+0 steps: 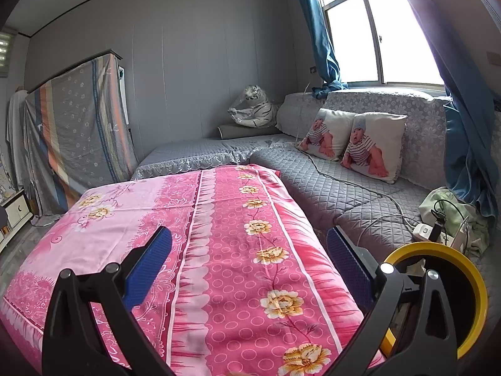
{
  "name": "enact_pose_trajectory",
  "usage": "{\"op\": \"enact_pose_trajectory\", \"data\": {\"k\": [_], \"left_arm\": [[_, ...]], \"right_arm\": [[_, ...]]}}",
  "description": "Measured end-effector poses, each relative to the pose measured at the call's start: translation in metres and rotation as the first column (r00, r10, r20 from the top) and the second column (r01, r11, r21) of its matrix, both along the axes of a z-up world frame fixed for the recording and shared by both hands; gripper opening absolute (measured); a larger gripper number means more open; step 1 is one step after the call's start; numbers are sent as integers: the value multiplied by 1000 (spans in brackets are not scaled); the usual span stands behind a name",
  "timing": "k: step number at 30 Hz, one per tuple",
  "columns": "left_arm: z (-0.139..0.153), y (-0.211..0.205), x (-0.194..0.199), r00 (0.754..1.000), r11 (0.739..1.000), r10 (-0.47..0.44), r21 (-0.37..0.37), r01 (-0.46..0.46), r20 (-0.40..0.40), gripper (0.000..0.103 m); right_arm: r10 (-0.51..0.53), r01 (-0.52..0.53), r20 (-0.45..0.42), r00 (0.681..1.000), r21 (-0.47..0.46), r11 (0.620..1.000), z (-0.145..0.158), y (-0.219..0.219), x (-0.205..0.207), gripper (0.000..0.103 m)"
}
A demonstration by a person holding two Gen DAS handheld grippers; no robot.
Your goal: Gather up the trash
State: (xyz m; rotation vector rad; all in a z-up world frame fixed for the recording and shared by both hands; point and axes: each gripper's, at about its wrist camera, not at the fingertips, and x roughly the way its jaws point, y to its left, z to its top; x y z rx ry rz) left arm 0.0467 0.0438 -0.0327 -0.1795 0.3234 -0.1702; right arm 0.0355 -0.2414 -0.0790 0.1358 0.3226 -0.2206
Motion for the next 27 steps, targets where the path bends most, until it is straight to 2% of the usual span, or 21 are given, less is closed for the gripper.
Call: {"op": "enact_pose_trajectory", "data": {"k": [27], "left_arm": [[1,-6,1,1000,1000,-23,8,23,2,95]], "right_arm": [[-6,6,-10,1000,4,1000,-2,-3,1,95]]}}
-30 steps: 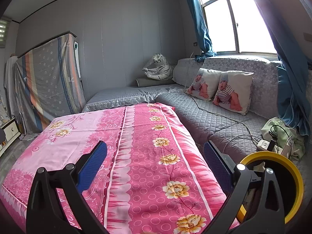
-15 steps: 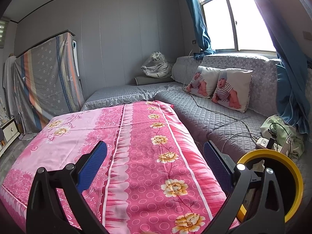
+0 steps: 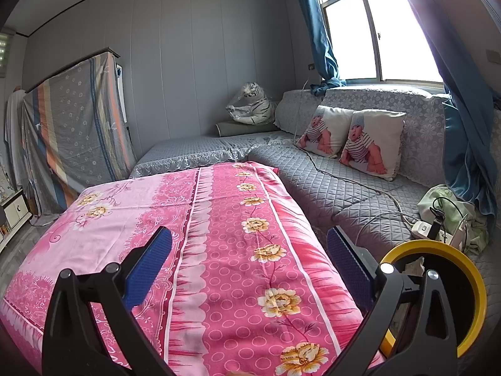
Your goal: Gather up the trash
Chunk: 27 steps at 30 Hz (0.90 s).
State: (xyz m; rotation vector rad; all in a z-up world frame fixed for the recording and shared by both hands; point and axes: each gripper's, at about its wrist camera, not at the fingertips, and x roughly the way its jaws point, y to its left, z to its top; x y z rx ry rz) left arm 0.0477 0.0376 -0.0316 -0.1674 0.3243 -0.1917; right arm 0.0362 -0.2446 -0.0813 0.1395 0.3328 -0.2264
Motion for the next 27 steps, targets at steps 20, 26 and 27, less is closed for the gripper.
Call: {"op": "enact_pose_trajectory", "data": {"k": [20,26,27], "left_arm": [[4,-9,0,1000,999,-21,25,21,15,95],[4,-9,0,1000,999,-23,26,22,13,95],[4,-9,1,1000,999,-23,26,23,10,95]], "right_arm": [[-7,7,-5,1000,5,1000,-1,-3,0,95],[-10,11,-14,1000,10,1000,-1,-3,1,95],[-11,11,-15,1000,9,1000,-1,-3,1,95]]}}
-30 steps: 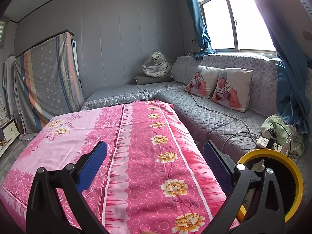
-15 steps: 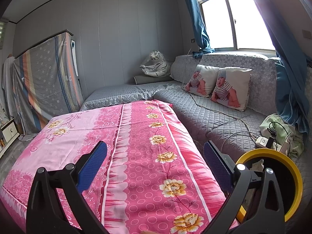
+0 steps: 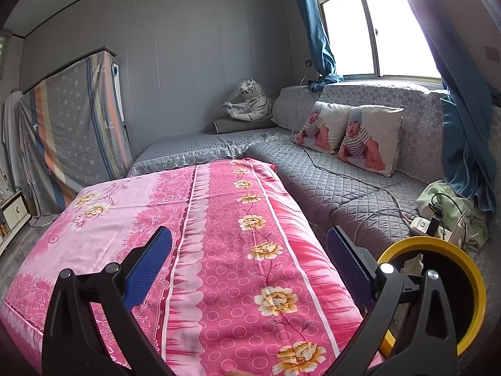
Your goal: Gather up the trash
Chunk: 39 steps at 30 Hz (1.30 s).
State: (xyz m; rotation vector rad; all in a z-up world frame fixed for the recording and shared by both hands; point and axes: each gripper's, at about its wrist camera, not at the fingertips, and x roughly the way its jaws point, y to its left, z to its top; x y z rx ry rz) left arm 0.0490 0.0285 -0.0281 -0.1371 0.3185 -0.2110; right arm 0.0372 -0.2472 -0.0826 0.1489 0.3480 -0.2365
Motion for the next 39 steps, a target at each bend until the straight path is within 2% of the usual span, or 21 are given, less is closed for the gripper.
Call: {"op": "enact_pose_trajectory", "data": {"k": [39], "left_arm": [[-5,-2,3,1000,1000,-7,-2,7,-20,95]], "right_arm": [[4,-4,-34,999,12,1000,-5,1,5,95]]}}
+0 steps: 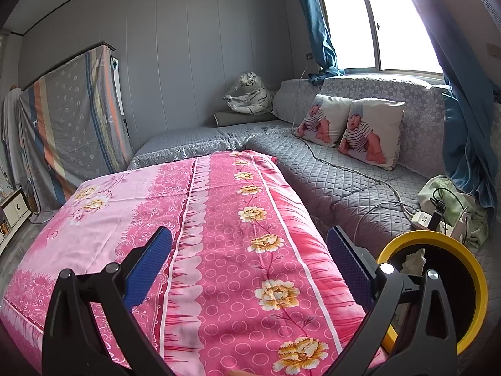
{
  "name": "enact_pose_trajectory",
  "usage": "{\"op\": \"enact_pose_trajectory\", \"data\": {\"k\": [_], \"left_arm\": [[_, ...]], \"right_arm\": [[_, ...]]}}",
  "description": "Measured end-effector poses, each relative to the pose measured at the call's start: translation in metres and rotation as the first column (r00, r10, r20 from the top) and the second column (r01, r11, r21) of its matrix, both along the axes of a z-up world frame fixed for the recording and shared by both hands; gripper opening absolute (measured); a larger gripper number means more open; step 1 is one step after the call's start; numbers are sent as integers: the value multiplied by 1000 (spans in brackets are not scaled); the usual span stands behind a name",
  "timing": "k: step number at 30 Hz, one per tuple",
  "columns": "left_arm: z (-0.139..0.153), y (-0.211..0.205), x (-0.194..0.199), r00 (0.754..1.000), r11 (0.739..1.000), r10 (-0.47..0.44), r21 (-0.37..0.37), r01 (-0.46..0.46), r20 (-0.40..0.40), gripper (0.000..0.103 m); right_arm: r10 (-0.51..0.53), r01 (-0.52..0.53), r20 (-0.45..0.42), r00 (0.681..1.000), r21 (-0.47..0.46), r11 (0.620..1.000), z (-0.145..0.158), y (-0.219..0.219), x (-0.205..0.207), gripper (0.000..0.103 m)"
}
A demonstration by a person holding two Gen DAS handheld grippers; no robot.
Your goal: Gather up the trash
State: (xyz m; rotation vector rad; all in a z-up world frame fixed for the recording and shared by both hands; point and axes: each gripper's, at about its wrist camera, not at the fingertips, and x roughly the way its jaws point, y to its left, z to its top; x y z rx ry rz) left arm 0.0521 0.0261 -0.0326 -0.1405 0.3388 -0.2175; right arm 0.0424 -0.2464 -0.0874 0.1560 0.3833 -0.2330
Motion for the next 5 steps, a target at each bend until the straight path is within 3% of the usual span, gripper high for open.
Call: {"op": "enact_pose_trajectory", "data": {"k": [5], "left_arm": [[-1,0,1,1000,1000,0,2,0,-5,95]], "right_arm": [[-2,2,-1,1000,1,1000,0,-1,0,95]]}}
